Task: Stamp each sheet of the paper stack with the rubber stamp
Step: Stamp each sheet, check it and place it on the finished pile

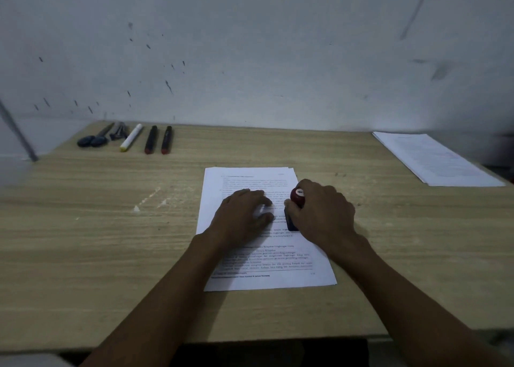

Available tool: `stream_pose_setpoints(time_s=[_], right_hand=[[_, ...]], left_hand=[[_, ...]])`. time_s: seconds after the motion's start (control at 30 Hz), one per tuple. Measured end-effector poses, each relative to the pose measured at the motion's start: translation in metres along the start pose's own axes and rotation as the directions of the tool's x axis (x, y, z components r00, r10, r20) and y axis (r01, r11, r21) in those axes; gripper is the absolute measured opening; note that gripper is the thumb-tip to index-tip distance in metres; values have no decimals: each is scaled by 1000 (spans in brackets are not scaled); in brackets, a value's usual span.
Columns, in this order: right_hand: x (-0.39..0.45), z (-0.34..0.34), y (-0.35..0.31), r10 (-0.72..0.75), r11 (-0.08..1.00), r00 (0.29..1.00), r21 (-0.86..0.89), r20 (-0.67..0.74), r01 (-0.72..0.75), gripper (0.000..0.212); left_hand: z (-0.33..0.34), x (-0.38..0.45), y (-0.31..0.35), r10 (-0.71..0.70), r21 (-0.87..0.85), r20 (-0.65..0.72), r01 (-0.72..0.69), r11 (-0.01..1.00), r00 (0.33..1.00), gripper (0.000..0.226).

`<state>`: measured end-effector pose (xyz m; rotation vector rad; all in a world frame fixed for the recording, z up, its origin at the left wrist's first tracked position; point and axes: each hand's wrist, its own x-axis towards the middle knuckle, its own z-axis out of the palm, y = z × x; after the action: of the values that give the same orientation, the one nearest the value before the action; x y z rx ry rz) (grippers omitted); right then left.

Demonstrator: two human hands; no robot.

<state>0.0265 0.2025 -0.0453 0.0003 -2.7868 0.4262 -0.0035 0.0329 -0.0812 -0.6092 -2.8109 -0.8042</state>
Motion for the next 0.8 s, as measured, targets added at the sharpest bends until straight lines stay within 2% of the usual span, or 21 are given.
stream_pose_setpoints(time_s=[0.07, 0.17, 0.27, 0.4, 0.53, 0.8], right_hand=[[3, -8, 3, 33, 997, 999, 68, 3, -33, 35], [8, -22, 13, 98, 979, 991, 189, -94, -78, 26], [13, -35, 31, 201, 955, 970, 247, -136, -164, 24], [24, -41, 67, 286, 936, 949, 254, -135, -245, 24], [31, -42, 89, 332, 917, 938, 268, -103, -295, 23], [43, -29, 78, 318, 927, 946, 231, -69, -295, 26]], left_hand=[[-3, 4, 1, -15, 8, 27, 15, 1000, 1000, 33], [-7, 10, 2, -22, 34, 62, 20, 999, 998, 33], [-8, 13, 4, -5, 1, 37, 5, 1000, 999, 36], [-12, 16, 8, 4, -62, -75, -9, 998, 997, 41], [-14, 20, 13, 19, -88, -127, -30, 996, 992, 38], [-9, 18, 9, 9, -109, -175, -28, 994, 985, 35]])
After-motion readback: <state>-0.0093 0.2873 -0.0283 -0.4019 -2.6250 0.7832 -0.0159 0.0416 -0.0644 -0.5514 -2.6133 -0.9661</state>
